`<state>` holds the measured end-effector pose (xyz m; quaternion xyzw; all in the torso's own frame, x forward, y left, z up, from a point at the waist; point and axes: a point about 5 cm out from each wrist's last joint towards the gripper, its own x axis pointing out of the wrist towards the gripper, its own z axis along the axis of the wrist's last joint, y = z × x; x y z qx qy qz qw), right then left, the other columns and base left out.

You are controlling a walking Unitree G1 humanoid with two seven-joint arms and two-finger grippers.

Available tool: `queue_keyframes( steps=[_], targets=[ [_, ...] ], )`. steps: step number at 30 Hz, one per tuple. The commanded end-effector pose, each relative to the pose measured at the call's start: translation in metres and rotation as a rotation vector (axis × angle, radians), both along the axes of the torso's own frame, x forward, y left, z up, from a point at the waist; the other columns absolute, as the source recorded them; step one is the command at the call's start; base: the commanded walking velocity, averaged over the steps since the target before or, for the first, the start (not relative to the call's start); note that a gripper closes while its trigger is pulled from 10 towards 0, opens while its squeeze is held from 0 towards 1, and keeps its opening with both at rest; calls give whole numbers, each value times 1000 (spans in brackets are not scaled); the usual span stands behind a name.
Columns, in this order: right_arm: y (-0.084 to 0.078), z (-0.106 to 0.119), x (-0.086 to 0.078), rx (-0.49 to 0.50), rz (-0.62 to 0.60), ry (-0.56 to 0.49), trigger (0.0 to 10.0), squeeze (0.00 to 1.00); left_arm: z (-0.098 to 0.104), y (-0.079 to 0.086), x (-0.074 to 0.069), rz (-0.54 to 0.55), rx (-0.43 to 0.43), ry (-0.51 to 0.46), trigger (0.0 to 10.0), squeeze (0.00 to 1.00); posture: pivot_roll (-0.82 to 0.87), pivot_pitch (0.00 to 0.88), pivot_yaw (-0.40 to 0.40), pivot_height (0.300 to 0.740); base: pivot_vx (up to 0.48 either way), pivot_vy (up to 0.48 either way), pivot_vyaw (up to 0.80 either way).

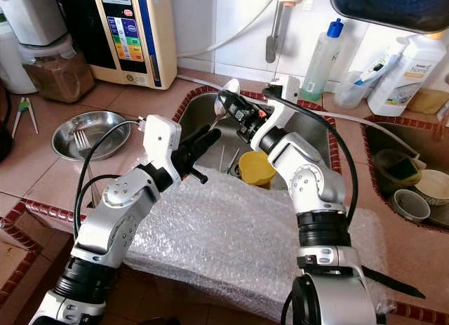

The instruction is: Kitchen organization

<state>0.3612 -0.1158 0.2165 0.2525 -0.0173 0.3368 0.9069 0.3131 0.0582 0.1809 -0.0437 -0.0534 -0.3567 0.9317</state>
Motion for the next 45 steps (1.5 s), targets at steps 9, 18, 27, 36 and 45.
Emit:
queue_keyframes(
  steps=[9,18,27,36,45],
  targets=[
    [-23,-10,1,-100,-363,-78,0,0,13,-1,-5,-43,29,-115,10000,1000,-34,48,10,740,0,0,0],
    [-28,2,6,-368,-579,-302,0,0,-4,17,-8,-57,125,-36,10000,1000,-14,36,33,740,0,0,0],
    [-34,-40,5,-697,-557,-393,0,0,-26,33,-16,-33,238,43,10000,1000,-9,24,29,740,0,0,0],
    [-35,-82,-2,-786,-473,-306,2235,1000,-28,33,-14,-27,267,47,10000,1000,-18,12,28,740,0,0,0],
    [-36,-89,-2,-754,-456,-268,10000,1000,-31,23,-13,-56,271,50,10000,1000,-35,2,4,740,0,0,0]
  ],
)
